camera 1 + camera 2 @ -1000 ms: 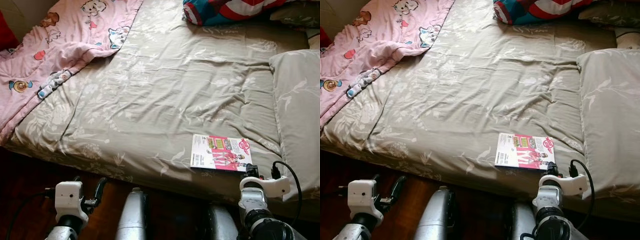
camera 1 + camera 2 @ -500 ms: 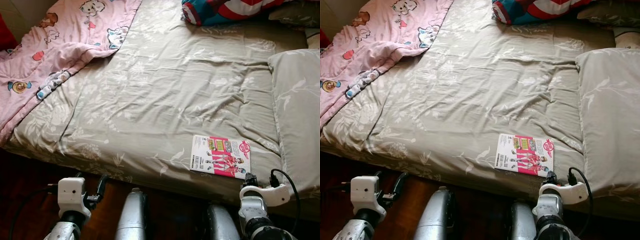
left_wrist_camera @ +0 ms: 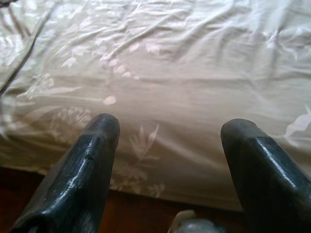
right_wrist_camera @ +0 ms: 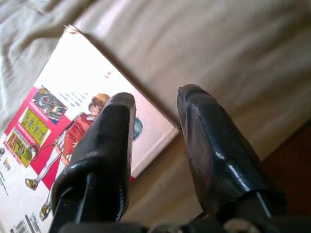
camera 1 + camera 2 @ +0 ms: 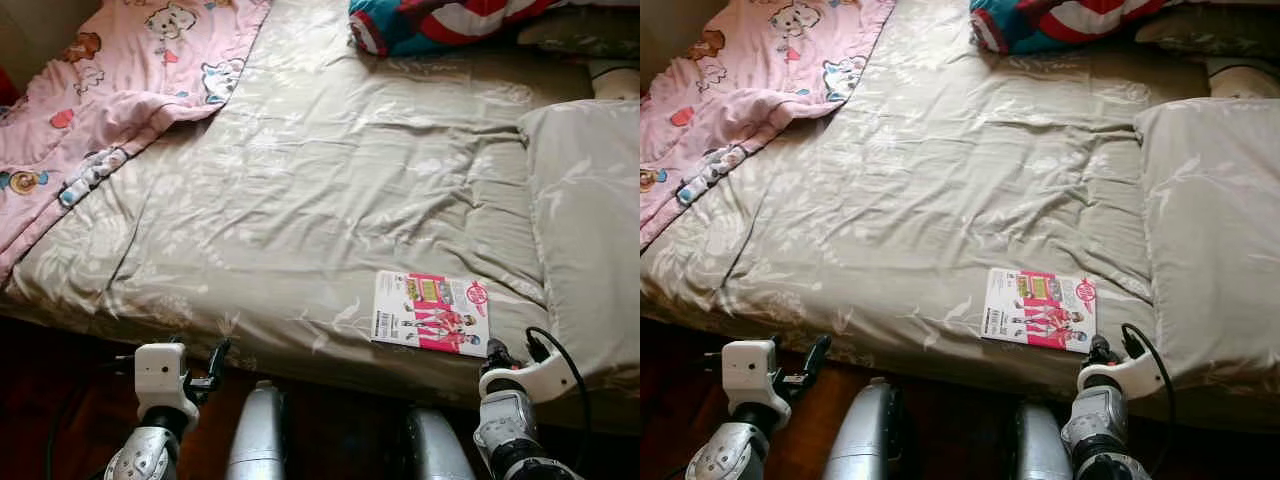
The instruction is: Clean up the room
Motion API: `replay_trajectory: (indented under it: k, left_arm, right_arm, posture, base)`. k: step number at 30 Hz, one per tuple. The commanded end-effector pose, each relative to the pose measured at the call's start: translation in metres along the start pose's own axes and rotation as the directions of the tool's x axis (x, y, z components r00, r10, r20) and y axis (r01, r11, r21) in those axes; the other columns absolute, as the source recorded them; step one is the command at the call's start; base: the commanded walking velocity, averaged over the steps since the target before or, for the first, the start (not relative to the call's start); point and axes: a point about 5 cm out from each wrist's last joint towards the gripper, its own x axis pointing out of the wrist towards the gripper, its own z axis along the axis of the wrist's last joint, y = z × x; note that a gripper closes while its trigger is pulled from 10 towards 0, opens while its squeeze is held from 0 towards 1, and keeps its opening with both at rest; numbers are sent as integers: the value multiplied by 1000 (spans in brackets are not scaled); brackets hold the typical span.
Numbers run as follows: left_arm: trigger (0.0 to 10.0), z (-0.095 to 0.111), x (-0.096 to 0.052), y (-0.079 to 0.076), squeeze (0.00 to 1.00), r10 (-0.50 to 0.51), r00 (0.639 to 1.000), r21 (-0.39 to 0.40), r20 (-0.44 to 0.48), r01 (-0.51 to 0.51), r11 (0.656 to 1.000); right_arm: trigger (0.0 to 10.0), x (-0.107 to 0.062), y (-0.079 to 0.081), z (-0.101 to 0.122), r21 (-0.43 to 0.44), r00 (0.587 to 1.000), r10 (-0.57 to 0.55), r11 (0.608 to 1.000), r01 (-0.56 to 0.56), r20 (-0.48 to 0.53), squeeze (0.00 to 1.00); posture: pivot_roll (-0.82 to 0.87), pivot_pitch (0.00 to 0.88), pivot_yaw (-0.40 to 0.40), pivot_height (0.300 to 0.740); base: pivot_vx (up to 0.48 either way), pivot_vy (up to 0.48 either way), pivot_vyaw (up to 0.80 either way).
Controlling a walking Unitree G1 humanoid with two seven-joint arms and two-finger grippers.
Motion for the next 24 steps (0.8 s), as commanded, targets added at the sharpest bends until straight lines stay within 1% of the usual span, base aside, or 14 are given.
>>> replay_trajectory:
  k: [1,2,3,5,8,10,11,12,14,17,20,21,23,24]
  left_arm:
    - [10000,-10,-3,1,0,15,999,8,-32,-15,1000]
    - [10000,-11,2,-1,0,16,999,1,-29,-16,1000]
    - [10000,-11,2,-1,0,16,999,1,-29,-16,1000]
    - [10000,-14,9,-3,0,23,999,-13,-25,-23,1000]
    - [10000,-17,15,-6,0,33,999,-31,-26,-33,999]
    - [10000,-21,18,-7,0,46,998,-52,-34,-47,998]
    - [10000,-25,20,-8,0,56,997,-66,-45,-59,996]
    - [10000,-25,20,-8,0,56,997,-66,-45,-59,996]
    - [10000,-33,21,-8,0,69,995,-70,-65,-73,995]
    - [10000,-40,22,-7,0,80,993,-70,-85,-86,994]
    - [10000,-67,19,0,0,126,971,-106,-202,-149,983]
    - [10000,-67,19,0,0,126,971,-106,-202,-149,983]
    - [10000,-83,12,4,0,133,954,-105,-267,-167,980]
    - [10000,-83,12,4,0,133,954,-105,-267,-167,980]
  right_arm:
    - [10000,-4,-7,-3,-54,1000,8,998,-8,-5,0]
    - [10000,-4,-5,-3,-108,999,38,993,-38,-3,0]
    - [10000,-4,-5,-3,-108,999,38,993,-38,-3,0]
    - [10000,-6,-3,-5,-197,996,90,976,-91,-17,0]
    - [10000,-7,1,-7,-223,990,136,965,-137,-19,0]
    - [10000,-10,6,-12,-332,980,194,922,-200,-51,0]
    - [10000,-13,10,-18,-395,969,234,885,-248,-82,0]
    - [10000,-13,10,-18,-395,969,234,885,-248,-82,0]
    - [10000,-17,10,-28,-463,956,253,837,-293,-147,0]
    - [10000,-19,8,-32,-491,952,254,816,-305,-170,0]
    - [10000,-25,-3,-45,-515,941,215,794,-323,-260,0]
    - [10000,-25,-3,-45,-515,941,215,794,-323,-260,0]
    - [10000,-31,-13,-55,-542,929,175,770,-336,-326,0]
    - [10000,-31,-13,-55,-542,929,175,770,-336,-326,0]
  posture:
    - [97,207,42,645]
    - [80,195,33,645]
    - [80,195,33,645]
    - [60,181,22,645]
    - [39,162,10,645]
    - [26,144,3,645]
    - [13,127,-6,645]
    - [13,127,-6,645]
    - [1,104,-16,645]
    - [-3,91,-21,650]
    - [-5,66,-28,675]
    - [-5,66,-28,675]
    - [-2,43,-30,695]
    - [-2,43,-30,695]
  base:
    - [0,0,0]
    - [0,0,0]
    - [0,0,0]
    - [0,0,0]
    - [0,0,0]
    - [0,0,0]
    - [0,0,0]
    - [0,0,0]
    - [0,0,0]
    - [0,0,0]
    - [0,0,0]
    - [0,0,0]
    - [0,0,0]
    - [0,0,0]
